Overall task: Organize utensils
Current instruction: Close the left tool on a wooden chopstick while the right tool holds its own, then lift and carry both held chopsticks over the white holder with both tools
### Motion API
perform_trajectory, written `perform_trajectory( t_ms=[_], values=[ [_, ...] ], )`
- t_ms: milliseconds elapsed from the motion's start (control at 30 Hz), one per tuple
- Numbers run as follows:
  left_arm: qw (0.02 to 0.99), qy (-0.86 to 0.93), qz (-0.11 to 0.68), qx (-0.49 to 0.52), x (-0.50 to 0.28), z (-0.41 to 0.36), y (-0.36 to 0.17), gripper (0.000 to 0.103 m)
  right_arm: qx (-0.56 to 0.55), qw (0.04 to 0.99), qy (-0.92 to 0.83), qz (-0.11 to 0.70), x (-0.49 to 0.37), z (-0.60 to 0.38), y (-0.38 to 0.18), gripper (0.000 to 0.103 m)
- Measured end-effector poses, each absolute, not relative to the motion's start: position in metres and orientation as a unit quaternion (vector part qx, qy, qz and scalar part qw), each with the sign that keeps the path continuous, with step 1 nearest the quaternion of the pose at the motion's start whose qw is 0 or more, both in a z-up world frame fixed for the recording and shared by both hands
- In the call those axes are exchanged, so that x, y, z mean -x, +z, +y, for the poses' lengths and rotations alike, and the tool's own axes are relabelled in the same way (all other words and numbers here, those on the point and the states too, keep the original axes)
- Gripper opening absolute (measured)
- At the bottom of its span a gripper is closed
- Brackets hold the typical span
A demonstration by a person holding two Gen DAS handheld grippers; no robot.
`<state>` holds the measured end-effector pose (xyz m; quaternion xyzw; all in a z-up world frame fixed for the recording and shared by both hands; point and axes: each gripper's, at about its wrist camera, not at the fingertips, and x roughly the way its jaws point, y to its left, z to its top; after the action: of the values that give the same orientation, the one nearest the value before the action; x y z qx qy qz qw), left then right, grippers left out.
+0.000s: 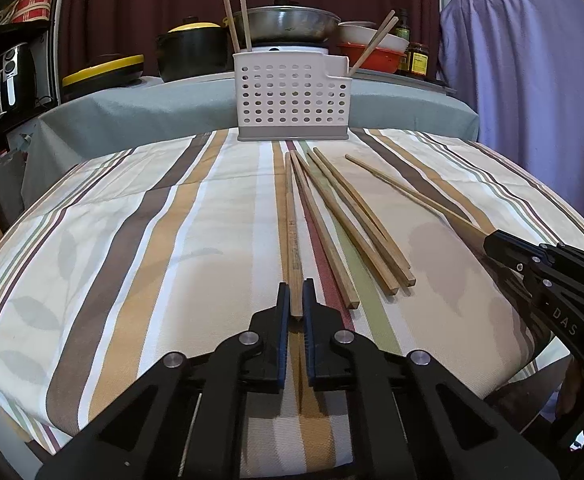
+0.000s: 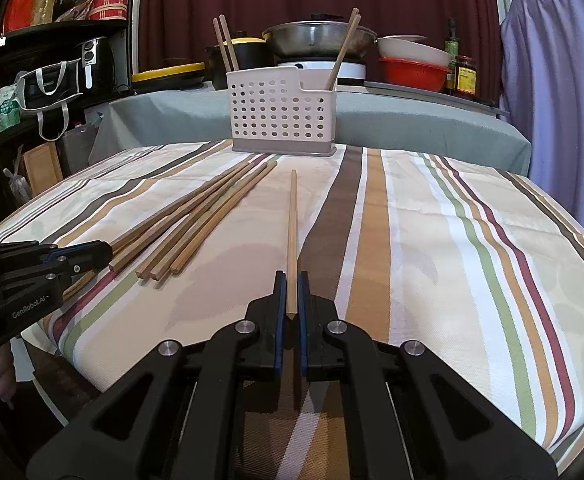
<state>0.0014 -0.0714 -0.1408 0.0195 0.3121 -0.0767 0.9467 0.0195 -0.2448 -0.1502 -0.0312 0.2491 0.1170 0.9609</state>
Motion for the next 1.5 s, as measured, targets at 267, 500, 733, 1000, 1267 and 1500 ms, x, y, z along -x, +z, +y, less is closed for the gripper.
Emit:
perform_trajectory(
  t_ms=[267,500,733,1000,1267,1500],
  values=[
    [0.954,-0.073,0.292,-0.016,0.003,-0.068,-0.132,0.007,0.034,0.964,0.116,0.238,-0.017,-0.242,-0.143,0.006],
    [0.967,-0.066,0.247,-0.024,0.011,-0.065,-0.11,0.007,0.042,0.971,0.107,0.209,-0.008,-0.245,-0.123,0.006],
    [0.979,-0.056,0.196,-0.014,0.016,-0.053,-0.078,0.007,0.052,0.98,0.101,0.163,0.003,-0.245,-0.088,0.006],
    [0.988,-0.049,0.146,-0.001,0.026,-0.04,-0.033,0.007,0.056,0.987,0.1,0.108,0.015,-0.247,-0.042,0.006],
    [0.991,-0.04,0.127,0.022,0.031,-0.026,0.011,0.007,0.048,0.99,0.108,0.073,0.018,-0.25,-0.005,0.006],
    [0.988,-0.047,0.142,0.031,0.028,-0.022,0.031,0.007,0.048,0.991,0.107,0.068,0.013,-0.25,0.005,0.006]
  ],
)
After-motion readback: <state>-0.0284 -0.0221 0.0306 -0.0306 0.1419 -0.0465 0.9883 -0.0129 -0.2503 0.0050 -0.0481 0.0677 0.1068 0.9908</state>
